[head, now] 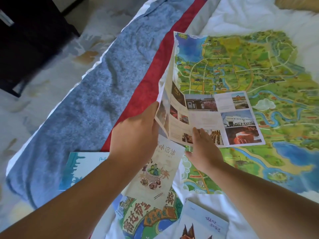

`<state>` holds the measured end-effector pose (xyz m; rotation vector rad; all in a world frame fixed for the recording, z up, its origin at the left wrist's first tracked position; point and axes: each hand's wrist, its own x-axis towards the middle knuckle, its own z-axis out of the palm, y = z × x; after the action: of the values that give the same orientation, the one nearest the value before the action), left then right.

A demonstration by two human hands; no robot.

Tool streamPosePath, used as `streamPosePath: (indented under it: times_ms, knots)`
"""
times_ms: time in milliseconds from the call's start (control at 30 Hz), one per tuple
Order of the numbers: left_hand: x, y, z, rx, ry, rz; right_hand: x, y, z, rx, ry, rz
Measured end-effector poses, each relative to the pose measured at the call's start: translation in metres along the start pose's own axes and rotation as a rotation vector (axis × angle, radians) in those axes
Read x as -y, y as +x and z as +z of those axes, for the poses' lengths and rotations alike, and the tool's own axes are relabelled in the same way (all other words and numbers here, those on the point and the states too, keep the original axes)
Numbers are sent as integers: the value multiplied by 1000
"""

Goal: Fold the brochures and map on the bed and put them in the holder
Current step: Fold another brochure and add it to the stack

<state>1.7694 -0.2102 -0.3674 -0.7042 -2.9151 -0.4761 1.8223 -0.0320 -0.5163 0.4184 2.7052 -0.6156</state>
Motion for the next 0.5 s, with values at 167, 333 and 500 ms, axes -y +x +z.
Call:
streamPosePath:
  times_ms: [167, 333, 500]
  knots:
    - [-13, -32, -23, -20, -63, -25, -13, -23, 0, -62, -93, -67]
    - [-22, -61, -34, 7, -62, -50, -30, -47, -11, -70, -191, -72]
    - [-41, -92, -32, 63, -32, -123, -55, -89, -30, -39, -243, -6]
